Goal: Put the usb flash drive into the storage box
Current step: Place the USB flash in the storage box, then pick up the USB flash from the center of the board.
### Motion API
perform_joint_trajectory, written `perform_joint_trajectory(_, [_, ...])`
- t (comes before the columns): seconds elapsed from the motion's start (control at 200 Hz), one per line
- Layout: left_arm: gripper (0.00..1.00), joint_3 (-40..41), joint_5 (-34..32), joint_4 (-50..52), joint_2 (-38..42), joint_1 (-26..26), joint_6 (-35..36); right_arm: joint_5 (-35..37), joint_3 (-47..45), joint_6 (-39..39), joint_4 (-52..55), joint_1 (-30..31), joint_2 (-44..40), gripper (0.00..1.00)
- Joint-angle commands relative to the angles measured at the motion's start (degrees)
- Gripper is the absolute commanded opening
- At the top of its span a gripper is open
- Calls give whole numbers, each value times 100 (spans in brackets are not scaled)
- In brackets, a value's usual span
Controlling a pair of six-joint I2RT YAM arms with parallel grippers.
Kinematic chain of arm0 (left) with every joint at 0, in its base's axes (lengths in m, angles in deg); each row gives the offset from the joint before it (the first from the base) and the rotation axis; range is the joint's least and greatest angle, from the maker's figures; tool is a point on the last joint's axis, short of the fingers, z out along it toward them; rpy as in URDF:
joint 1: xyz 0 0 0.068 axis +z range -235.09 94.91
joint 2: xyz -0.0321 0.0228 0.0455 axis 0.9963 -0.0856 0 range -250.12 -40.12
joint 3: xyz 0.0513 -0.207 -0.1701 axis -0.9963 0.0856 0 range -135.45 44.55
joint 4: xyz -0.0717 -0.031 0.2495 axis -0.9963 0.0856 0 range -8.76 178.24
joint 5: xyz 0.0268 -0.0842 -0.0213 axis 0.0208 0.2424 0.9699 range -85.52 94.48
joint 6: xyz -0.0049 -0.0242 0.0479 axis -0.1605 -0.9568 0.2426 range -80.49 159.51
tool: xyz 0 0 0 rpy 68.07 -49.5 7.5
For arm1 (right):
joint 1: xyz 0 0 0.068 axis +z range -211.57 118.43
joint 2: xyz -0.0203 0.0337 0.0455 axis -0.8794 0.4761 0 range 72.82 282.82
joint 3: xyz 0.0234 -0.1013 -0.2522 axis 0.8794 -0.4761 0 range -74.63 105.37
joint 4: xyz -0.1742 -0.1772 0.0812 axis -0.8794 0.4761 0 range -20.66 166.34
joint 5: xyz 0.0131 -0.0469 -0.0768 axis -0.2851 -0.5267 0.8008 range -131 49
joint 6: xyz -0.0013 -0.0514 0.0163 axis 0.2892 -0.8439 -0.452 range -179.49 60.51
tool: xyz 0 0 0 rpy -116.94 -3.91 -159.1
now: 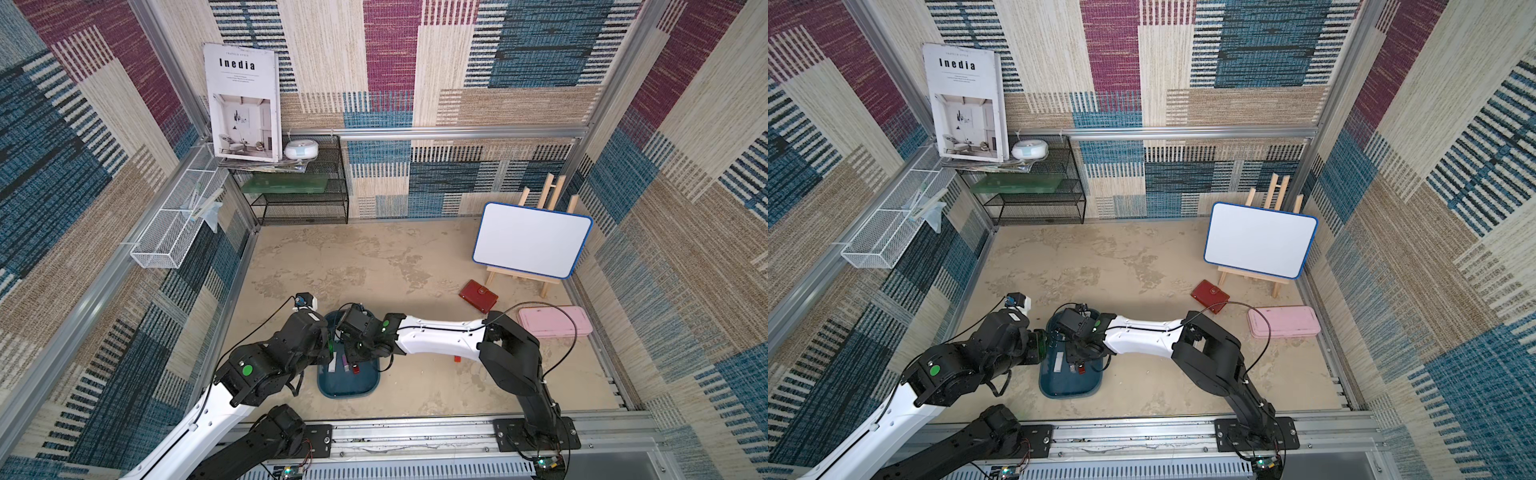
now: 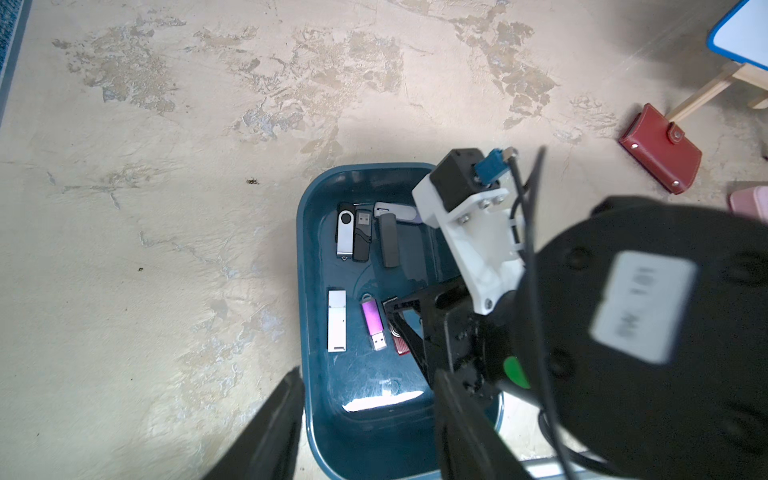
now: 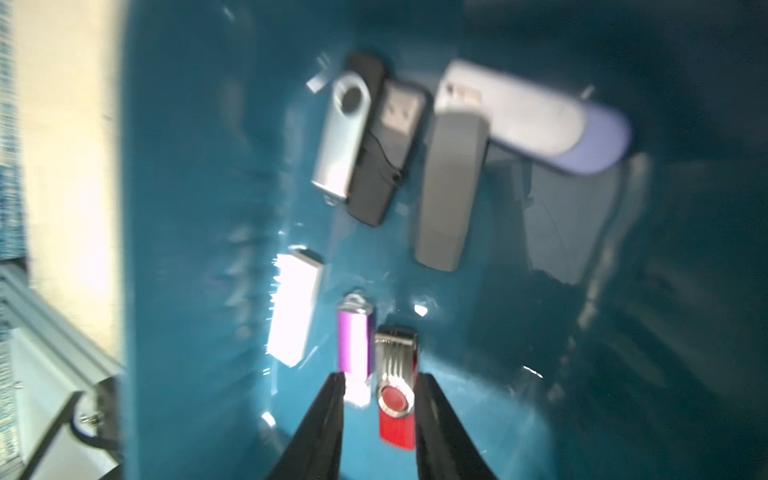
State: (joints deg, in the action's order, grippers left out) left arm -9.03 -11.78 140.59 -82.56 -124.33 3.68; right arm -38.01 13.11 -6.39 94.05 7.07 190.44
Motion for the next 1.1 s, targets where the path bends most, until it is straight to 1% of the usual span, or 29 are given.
perform_joint_trajectory(0.0, [55,13,31,-4,7,5,-18,265,-7,-123,226,10,-210,34])
perform_joint_trajectory(0.11, [55,10,34,-8,5,3,-18,523,-1,-99,476,-17,-470,34])
perform_joint_trajectory(0.18, [55,7,52,-10,14,3,-13,877,-116,-73,665,-68,-692,34])
perform_joint_trajectory(0.25, [55,31,82,-35,16,-1,-4,1138,-386,-80,727,-161,-1023,34])
perform_joint_trajectory(0.351, [55,41,171,-72,-27,2,32,1322,-941,-154,711,-474,-1638,34])
perform_joint_trajectory(0.436, [56,41,262,-111,-67,1,58,1496,-1528,-274,635,-812,-2248,34])
perform_joint_trajectory(0.526, [56,62,372,-174,-92,-2,103,1492,-2245,-462,388,-1356,-2958,34])
perform_joint_trajectory(0.616, [56,85,555,-271,-111,-4,189,1413,-3111,-763,-89,-1983,-3681,35])
perform_joint_trajectory(0.686, [56,102,829,-372,-165,-1,280,1448,-3751,-1014,-500,-2388,-4189,36])
perform_joint_trajectory(0.801, [56,59,1229,-495,-377,-9,434,1558,-4469,-1444,-868,-2965,-4779,37])
perform_joint_trajectory(0.886, [55,74,1458,-620,-512,-27,333,1817,-4927,-1632,-1135,-3269,-5079,38])
perform_joint_trajectory(0.927, [55,141,1592,-789,-571,-97,256,1872,-5121,-1706,-1299,-3396,-5184,38])
perform_joint_trajectory(0.987, [55,168,1621,-972,-755,-281,146,2020,-5388,-1728,-1464,-3566,-5292,39])
perform_joint_trajectory(1.097, [54,-8,1187,-1181,-1319,-975,-148,2354,-5828,-1812,-1834,-3758,-5437,39])
